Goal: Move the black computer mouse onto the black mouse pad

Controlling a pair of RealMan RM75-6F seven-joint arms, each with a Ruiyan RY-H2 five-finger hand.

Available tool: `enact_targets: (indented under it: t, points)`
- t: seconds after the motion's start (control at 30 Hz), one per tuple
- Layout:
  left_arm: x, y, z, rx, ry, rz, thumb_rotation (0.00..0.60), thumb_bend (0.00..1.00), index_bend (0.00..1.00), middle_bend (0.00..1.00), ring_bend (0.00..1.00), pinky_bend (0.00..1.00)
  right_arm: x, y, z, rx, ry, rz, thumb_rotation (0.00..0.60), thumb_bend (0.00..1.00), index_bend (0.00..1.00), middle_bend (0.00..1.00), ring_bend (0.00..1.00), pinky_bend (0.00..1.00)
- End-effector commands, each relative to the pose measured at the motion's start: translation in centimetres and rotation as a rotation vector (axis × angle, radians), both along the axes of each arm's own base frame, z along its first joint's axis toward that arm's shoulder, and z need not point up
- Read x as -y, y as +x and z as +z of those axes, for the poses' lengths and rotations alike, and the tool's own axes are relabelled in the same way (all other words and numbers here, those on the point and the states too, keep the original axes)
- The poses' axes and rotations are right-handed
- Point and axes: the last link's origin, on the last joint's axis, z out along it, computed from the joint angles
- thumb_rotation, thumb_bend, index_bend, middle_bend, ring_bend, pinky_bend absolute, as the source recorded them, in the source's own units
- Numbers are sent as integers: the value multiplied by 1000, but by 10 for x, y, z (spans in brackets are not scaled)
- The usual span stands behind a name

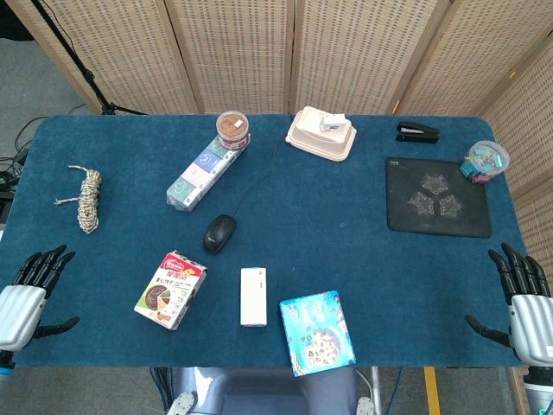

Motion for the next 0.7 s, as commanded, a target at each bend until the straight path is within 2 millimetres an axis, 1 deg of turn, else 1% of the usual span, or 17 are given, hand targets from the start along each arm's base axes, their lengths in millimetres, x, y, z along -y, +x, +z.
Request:
enact_targets:
  t: [0.03, 0.4, 0.7]
  points:
    - [0, 0, 0, 1, -1, 1, 600, 43, 0, 0, 0, 0, 0, 0, 0, -1, 2, 0, 600, 0, 0, 0, 0, 0]
    - [-5, -1, 0, -4, -4, 1, 600, 43, 0, 0, 0, 0, 1, 0, -3, -9, 10, -4, 600, 0, 0, 0, 0, 0]
    - [-26, 3, -10, -48, -46, -38, 600, 43, 0, 0, 0, 0, 4, -4, -2, -9, 0, -25, 600, 0, 0, 0, 0, 0]
